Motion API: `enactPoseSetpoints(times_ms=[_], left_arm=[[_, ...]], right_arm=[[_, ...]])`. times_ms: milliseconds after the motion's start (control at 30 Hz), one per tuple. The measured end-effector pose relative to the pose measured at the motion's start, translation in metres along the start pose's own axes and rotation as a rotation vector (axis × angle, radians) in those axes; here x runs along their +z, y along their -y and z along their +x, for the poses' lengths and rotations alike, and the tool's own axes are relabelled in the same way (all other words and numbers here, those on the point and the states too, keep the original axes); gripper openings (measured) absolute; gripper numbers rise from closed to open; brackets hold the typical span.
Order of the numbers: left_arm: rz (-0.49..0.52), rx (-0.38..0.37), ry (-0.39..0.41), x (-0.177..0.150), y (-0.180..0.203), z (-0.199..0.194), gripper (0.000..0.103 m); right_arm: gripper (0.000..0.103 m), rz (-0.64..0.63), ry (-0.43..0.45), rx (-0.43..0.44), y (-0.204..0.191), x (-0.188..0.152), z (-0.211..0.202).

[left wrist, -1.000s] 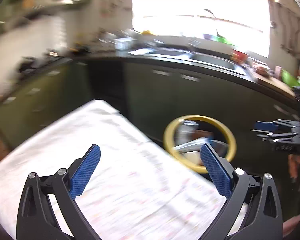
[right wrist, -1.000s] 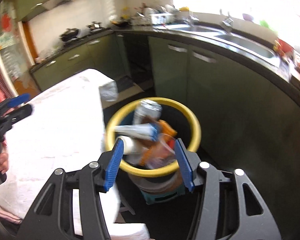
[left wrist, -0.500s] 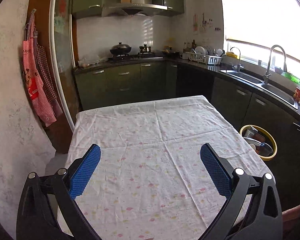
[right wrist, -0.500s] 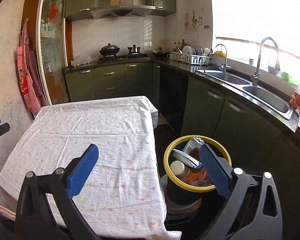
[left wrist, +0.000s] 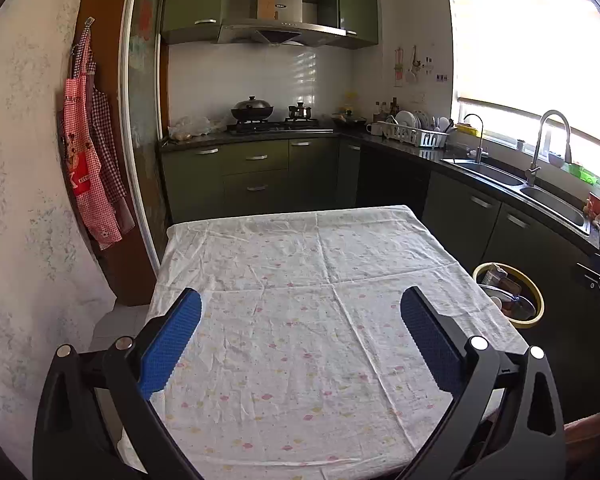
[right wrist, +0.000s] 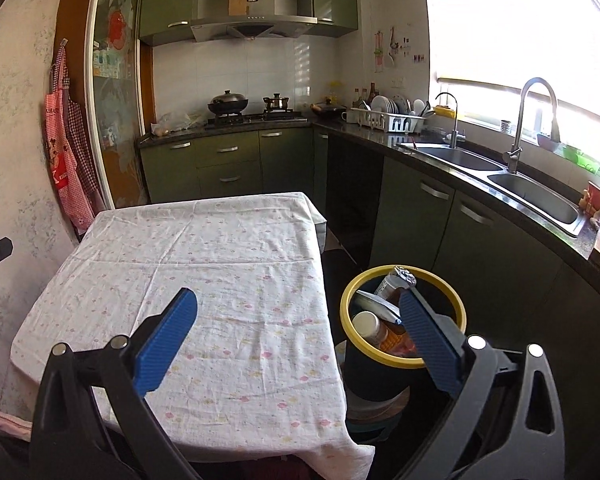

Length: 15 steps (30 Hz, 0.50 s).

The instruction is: Collect trash

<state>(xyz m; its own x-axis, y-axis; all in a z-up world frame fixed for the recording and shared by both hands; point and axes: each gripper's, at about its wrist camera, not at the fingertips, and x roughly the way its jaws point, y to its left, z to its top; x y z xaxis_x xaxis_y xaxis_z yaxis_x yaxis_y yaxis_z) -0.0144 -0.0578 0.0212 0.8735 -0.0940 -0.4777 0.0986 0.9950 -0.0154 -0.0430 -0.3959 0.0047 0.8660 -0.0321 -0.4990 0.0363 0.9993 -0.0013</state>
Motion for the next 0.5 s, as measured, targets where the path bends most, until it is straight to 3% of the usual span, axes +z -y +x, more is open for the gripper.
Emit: enactPoseSetpoints(times_ms=[500], left_arm=[[0.003,0.025,0.010,0.0033,-0.0021,0.0033,0.098]], right_arm=[[0.096,0.006,-0.005,-0.002,-0.0010,0.0015,0.0047]])
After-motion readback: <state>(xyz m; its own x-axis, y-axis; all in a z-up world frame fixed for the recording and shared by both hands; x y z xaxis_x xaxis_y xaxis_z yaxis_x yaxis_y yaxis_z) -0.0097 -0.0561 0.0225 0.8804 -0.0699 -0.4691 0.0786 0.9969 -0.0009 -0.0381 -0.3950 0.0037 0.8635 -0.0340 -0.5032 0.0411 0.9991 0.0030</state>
